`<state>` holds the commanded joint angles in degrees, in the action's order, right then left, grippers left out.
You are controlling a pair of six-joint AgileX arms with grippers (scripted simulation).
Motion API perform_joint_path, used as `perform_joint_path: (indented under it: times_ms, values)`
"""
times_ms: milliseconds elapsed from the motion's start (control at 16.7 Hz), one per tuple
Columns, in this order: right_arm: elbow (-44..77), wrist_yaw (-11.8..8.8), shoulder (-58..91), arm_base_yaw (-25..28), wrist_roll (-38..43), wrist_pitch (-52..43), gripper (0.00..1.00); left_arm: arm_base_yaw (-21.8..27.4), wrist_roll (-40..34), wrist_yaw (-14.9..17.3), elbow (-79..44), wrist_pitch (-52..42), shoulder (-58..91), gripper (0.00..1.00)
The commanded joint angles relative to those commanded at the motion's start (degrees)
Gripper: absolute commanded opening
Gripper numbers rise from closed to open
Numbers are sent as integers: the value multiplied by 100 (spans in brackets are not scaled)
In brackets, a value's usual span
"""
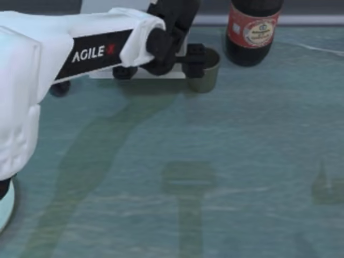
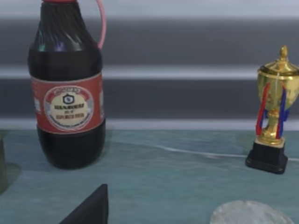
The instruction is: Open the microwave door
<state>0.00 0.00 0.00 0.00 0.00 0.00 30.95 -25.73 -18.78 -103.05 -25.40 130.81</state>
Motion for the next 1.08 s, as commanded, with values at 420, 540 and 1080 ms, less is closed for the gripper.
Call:
perform_joint_path:
  times_ms: [420, 540, 1080]
  values:
    - [0, 0, 0, 0, 0, 0, 100, -26, 22, 17, -41, 52, 68, 77]
    - [0, 0, 0, 0, 0, 0, 100, -26, 22, 17, -41, 52, 68, 62]
    - [0, 0, 0, 0, 0, 0, 100, -26, 22, 17, -41, 52, 68, 0]
